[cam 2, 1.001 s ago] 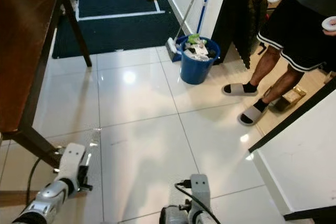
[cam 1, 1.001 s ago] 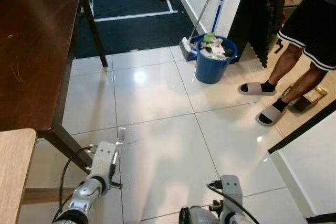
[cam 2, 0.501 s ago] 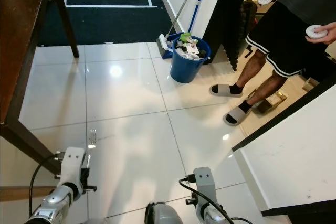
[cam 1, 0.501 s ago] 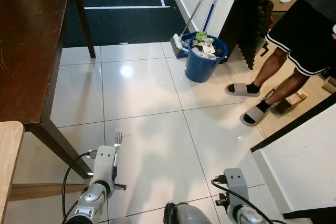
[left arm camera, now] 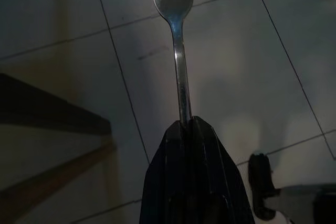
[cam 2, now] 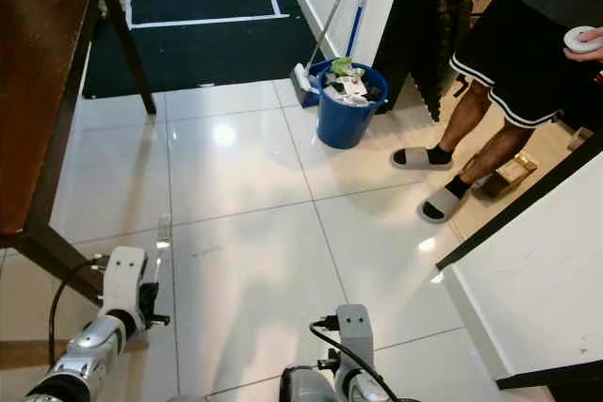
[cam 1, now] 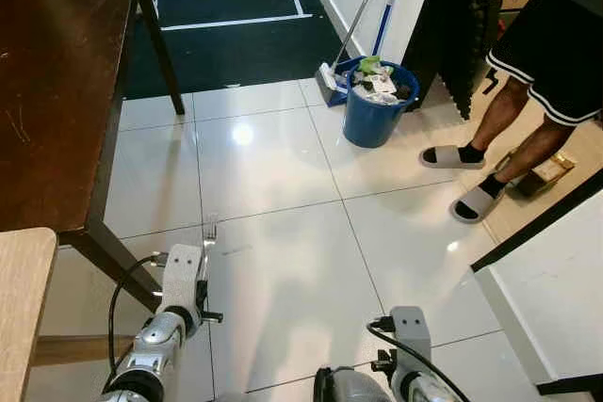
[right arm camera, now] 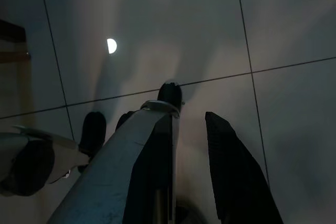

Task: Setting the table

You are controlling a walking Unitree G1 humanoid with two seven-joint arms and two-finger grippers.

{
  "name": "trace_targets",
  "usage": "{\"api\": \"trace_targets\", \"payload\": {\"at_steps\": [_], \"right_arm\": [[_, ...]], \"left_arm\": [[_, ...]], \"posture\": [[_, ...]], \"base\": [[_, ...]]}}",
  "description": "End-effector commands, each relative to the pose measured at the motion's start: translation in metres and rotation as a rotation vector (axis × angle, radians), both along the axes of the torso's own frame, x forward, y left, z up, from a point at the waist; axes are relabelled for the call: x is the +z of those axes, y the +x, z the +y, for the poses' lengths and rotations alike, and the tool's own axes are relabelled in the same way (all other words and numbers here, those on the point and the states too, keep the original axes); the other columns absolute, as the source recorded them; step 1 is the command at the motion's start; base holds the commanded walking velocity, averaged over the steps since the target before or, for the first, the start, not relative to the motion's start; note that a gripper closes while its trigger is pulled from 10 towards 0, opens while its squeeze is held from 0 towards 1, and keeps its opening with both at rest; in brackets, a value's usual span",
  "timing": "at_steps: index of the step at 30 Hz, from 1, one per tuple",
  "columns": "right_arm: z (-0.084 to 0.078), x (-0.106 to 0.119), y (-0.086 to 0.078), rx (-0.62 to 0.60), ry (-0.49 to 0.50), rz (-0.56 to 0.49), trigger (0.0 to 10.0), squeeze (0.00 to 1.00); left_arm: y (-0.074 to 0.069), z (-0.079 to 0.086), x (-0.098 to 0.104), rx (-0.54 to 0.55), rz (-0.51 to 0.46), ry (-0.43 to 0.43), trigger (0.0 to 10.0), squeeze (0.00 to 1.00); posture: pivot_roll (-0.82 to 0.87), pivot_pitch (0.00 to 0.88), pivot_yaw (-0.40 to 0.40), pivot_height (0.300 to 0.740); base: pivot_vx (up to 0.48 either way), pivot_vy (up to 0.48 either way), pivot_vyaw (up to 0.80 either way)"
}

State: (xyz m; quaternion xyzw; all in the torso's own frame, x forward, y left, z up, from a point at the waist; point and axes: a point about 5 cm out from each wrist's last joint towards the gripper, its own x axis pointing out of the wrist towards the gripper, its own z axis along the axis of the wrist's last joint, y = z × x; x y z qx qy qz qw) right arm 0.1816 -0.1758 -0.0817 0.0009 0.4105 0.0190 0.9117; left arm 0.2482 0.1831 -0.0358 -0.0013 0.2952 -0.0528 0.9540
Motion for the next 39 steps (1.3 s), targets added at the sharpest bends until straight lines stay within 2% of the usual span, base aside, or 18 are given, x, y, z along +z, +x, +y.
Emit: {"api": "trace_targets", "payload": {"at_steps": [1, 5, 12, 39], "right_arm": [[-0.007, -0.001, -0.004, -0.008, -0.01, 0.013, 10.0, 0.0], [-0.009, -0.001, -0.004, 0.004, -0.022, 0.019, 10.0, 0.0], [-0.011, 0.0, -0.002, 0.006, -0.023, 0.011, 10.0, 0.0], [-0.015, -0.001, -0.006, 0.014, -0.029, 0.022, 10.0, 0.0]], "left_arm": [[-0.008, -0.003, -0.006, -0.002, 0.025, -0.023, 10.0, 0.0], [-0.008, -0.008, -0.006, -0.032, 0.014, -0.033, 10.0, 0.0], [-0.007, -0.012, -0.005, -0.042, 0.003, -0.042, 10.0, 0.0], [-0.008, -0.012, -0.005, -0.042, -0.008, -0.057, 10.0, 0.0]], "posture": [[0.08, 0.069, 0.016, 0.74], [0.07, 0.073, 0.009, 0.74], [0.07, 0.073, 0.005, 0.74], [0.07, 0.054, -0.002, 0.74]], "base": [[0.0, 0.0, 0.0], [0.0, 0.0, 0.0], [0.321, 0.0, 0.0], [0.344, 0.0, 0.0]]}}
